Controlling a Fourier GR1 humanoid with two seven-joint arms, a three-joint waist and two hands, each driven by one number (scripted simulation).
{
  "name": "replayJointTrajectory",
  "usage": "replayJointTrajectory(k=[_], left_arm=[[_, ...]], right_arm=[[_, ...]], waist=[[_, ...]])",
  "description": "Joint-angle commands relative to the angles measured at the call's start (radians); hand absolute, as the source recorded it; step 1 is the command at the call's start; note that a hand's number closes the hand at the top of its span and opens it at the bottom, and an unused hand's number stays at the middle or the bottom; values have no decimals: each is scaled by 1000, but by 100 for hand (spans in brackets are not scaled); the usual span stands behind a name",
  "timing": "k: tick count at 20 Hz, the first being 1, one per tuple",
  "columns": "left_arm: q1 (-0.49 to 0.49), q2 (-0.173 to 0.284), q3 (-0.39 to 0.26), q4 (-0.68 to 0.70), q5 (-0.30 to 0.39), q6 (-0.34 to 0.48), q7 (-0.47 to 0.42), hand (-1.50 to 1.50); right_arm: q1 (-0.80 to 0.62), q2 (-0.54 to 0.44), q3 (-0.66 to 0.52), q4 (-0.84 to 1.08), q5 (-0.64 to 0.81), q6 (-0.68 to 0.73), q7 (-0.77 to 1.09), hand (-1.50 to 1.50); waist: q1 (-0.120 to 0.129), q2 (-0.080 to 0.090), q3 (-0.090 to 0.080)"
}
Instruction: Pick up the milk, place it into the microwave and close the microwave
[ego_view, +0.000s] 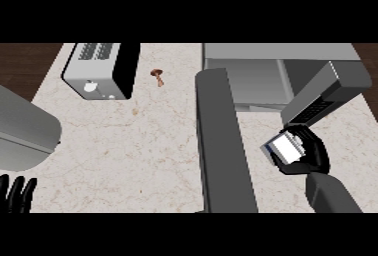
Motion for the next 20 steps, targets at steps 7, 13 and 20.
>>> replayJointTrajectory(k=[7,13,20], left_arm=[[51,-12,33,-13,13,-14,-18,-150],[71,3,52,5,59,-76,-37,-150],[81,-7,100,76,54,-103,-115,-150]], right_arm=[[158,87,152,-357,3,96,99,150],[335,180,235,-771,-44,3,349,150],[511,204,388,-1155,-156,-154,595,150]], waist=[[-29,-12,-4],[-27,-10,-3],[-17,-6,-2]])
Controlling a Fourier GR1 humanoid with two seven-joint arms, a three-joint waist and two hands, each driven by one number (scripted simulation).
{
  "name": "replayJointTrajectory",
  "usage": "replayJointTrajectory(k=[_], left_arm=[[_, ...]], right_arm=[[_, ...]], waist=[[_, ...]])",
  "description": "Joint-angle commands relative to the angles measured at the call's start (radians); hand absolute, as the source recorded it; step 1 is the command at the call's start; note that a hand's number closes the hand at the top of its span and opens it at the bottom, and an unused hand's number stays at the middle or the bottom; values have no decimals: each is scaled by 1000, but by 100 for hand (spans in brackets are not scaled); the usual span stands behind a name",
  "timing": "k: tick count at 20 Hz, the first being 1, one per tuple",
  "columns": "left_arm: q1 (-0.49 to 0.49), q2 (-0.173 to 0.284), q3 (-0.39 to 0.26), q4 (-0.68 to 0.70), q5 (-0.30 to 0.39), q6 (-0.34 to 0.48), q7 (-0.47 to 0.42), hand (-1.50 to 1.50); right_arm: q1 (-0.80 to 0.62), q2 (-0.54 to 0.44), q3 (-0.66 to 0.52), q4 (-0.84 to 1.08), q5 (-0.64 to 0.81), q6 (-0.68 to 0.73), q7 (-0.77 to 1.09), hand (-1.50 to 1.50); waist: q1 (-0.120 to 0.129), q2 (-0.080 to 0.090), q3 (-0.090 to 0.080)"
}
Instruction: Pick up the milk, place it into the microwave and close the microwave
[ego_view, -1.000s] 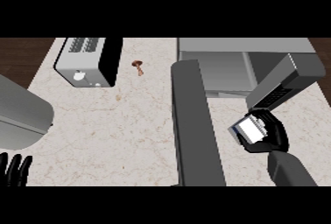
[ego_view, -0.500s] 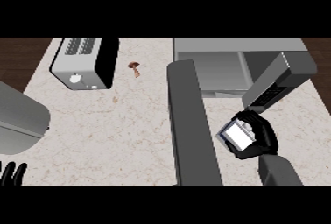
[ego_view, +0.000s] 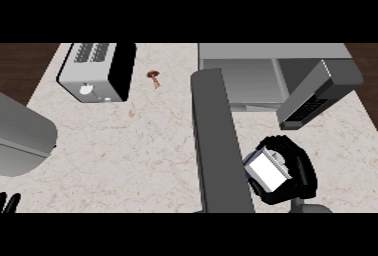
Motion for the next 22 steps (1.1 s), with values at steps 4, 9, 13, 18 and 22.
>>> replayJointTrajectory(k=[4,9,13,18,22], left_arm=[[-21,0,54,12,50,-24,26,-150],[55,-37,49,-78,47,-42,55,-150],[-71,31,157,95,66,-69,-7,-150],[-26,-8,80,39,27,-84,25,-150],[0,10,129,60,58,-134,-18,-150]], right_arm=[[21,14,210,-201,-33,-263,129,150],[-29,14,203,-279,16,-324,206,150],[-208,13,169,-83,33,-444,180,150],[-370,11,138,98,98,-570,209,150],[-443,11,79,277,65,-592,164,150]], waist=[[13,5,1],[16,5,1],[21,8,1],[35,11,2],[37,10,2]])
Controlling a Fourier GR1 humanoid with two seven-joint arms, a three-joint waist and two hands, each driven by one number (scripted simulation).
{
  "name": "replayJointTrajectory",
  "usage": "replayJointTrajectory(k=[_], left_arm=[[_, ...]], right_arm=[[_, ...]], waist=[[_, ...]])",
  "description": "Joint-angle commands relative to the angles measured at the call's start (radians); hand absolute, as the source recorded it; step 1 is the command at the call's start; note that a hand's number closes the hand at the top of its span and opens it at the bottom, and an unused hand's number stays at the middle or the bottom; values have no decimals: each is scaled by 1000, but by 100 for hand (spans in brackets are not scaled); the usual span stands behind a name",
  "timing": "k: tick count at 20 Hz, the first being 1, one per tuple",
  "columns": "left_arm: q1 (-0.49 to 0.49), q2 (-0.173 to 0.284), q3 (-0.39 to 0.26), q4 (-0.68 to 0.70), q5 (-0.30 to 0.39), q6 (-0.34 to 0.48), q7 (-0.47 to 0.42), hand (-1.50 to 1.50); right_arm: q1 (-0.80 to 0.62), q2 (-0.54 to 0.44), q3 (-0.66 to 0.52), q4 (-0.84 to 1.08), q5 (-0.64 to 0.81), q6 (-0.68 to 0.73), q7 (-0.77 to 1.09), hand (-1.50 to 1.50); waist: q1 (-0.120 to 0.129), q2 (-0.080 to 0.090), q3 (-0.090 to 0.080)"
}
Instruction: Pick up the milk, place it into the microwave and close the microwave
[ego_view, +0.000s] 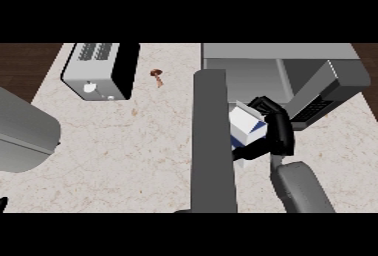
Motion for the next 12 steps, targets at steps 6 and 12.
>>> replayJointTrajectory(k=[6,12], left_arm=[[-92,64,99,73,82,-33,44,-150],[-111,20,55,79,13,-18,58,-150]], right_arm=[[-309,55,-160,508,-46,-44,-183,150],[-437,2,-236,757,-16,16,-361,150]], waist=[[24,8,-5],[23,9,-5]])
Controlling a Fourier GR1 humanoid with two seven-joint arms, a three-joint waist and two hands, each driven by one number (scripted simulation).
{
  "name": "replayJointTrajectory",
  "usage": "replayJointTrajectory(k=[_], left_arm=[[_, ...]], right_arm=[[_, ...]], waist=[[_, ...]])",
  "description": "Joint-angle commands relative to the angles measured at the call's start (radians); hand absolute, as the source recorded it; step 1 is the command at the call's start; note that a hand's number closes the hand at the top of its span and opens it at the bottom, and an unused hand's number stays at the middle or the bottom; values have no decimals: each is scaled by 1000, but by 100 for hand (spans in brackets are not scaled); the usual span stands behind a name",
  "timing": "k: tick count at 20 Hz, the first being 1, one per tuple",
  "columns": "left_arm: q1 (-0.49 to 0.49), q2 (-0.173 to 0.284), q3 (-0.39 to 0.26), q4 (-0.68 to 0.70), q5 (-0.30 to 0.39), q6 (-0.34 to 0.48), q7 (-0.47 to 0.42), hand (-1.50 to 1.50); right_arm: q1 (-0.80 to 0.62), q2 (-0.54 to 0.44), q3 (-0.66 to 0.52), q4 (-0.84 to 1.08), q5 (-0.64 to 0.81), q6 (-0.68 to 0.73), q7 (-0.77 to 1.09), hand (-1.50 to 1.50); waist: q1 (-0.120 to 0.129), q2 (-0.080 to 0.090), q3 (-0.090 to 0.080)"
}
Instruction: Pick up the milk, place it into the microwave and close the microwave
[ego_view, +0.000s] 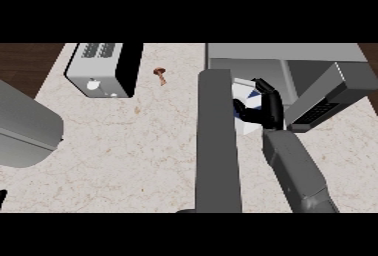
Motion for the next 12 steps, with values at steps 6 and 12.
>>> replayJointTrajectory(k=[6,12], left_arm=[[-68,4,17,37,3,-1,14,-150],[-79,14,29,69,8,-24,0,-150]], right_arm=[[-206,-24,-78,290,35,-76,-213,150],[-288,-39,-57,383,104,-215,-234,150]], waist=[[18,9,0],[38,15,0]])
